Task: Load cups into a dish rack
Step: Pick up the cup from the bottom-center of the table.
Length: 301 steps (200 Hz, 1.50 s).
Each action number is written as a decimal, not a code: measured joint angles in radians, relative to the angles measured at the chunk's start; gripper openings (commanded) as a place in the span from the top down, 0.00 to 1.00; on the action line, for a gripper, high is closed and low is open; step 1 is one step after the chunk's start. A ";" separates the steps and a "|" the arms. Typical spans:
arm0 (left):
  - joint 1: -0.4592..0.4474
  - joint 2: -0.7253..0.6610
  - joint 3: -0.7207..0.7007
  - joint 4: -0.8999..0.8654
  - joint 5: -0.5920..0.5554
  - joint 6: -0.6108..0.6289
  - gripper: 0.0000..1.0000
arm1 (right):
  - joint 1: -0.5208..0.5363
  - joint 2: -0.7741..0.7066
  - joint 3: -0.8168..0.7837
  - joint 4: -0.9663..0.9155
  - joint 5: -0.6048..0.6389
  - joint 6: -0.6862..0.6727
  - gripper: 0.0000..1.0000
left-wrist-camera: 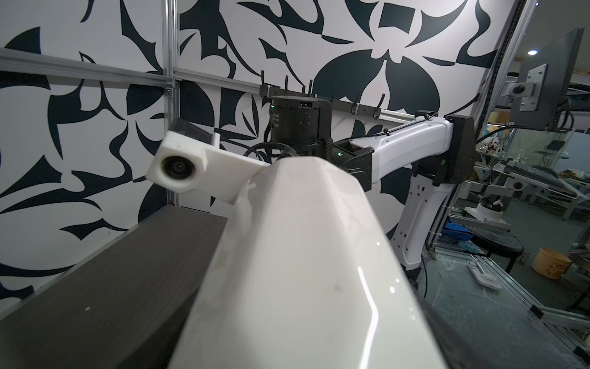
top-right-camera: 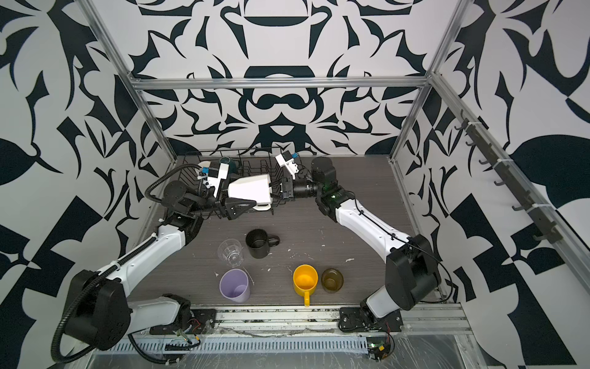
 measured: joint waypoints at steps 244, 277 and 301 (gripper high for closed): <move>0.009 -0.101 0.326 -0.926 -0.456 0.348 1.00 | -0.201 -0.251 -0.047 -0.501 0.402 -0.249 0.32; 0.071 -0.032 0.489 -1.131 -0.571 0.341 1.00 | -0.211 -0.353 -0.027 -0.611 0.557 -0.341 0.23; 0.109 0.037 0.560 -1.261 -0.640 0.333 1.00 | -0.211 -0.390 -0.027 -0.660 0.628 -0.387 0.19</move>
